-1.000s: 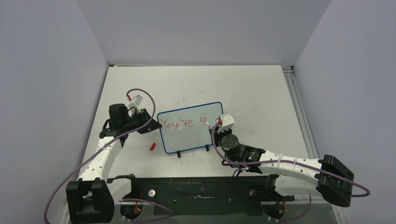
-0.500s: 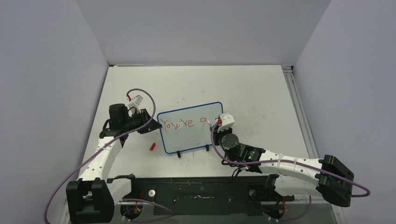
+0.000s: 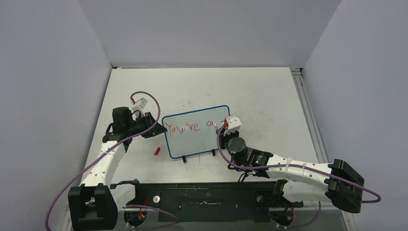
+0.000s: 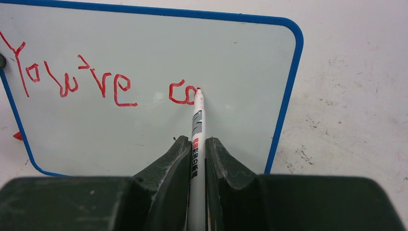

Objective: Write a sentence on the whiteboard

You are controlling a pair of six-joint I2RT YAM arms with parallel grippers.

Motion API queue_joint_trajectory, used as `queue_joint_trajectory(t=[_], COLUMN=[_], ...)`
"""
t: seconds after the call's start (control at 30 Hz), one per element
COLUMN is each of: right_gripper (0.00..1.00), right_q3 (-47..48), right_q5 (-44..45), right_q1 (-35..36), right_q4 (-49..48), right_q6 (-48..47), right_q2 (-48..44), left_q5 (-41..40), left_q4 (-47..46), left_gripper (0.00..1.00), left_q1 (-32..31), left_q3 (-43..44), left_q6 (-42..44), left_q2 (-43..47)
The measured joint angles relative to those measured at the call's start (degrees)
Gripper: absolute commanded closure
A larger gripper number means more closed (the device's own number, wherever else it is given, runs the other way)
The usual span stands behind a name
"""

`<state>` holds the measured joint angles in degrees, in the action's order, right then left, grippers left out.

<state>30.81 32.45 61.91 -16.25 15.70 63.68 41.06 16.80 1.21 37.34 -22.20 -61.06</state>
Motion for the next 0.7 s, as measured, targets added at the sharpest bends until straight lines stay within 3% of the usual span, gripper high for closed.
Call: queue_joint_trajectory(t=[0.7], right_gripper=[0.95], right_q3=[-0.8], right_q5=[0.0], right_q1=[0.4], right_q4=[0.7], right_q6=[2.0], right_q2=[-0.5], left_q5=[0.0], left_q4=[0.0], left_gripper=[0.8], left_q1=[0.0], left_q3=[0.0], left_q6=[0.0], left_q2=[0.0])
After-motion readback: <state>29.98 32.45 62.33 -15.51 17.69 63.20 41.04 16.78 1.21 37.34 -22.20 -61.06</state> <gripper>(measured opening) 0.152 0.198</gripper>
